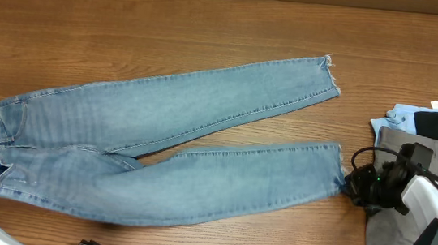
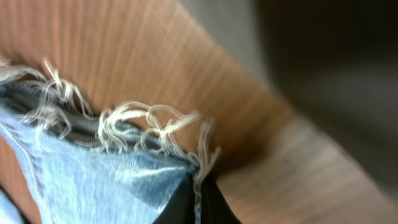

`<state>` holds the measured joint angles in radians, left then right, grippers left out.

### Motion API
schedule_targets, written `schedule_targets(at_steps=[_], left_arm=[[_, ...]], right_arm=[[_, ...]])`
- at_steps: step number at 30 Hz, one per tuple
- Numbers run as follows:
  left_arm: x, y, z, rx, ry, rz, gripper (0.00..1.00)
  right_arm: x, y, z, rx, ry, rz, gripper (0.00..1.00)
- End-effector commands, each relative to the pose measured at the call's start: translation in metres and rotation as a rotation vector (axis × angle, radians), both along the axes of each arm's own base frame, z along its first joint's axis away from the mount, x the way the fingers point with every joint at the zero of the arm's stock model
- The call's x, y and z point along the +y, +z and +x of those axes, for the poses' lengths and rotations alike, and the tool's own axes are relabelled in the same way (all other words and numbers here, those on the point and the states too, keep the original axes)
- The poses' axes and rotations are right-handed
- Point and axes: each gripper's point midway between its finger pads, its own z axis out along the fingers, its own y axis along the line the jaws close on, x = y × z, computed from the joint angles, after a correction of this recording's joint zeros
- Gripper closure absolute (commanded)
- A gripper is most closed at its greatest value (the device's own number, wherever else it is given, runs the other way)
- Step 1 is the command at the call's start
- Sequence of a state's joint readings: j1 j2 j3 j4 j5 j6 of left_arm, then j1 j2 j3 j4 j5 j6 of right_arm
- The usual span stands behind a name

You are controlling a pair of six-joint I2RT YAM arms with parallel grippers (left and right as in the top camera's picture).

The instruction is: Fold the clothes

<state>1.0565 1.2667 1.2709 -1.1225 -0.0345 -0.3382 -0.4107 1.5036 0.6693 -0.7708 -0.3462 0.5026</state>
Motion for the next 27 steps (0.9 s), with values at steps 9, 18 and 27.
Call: schedule_targets(at_steps=[9,18,27], left_arm=[[0.005,0.009,-0.002,-0.015,0.041,0.016,0.96],[0.008,0.009,-0.019,0.049,0.115,0.036,0.96],[0.014,0.01,-0.026,0.08,0.159,0.065,0.96]], right_arm=[[-0.058,0.168,0.045,-0.226,-0.062,-0.181,0.96],[-0.076,0.255,0.03,-0.327,-0.128,-0.235,0.96],[-0.073,0.3,0.05,-0.475,-0.172,-0.209,0.96]])
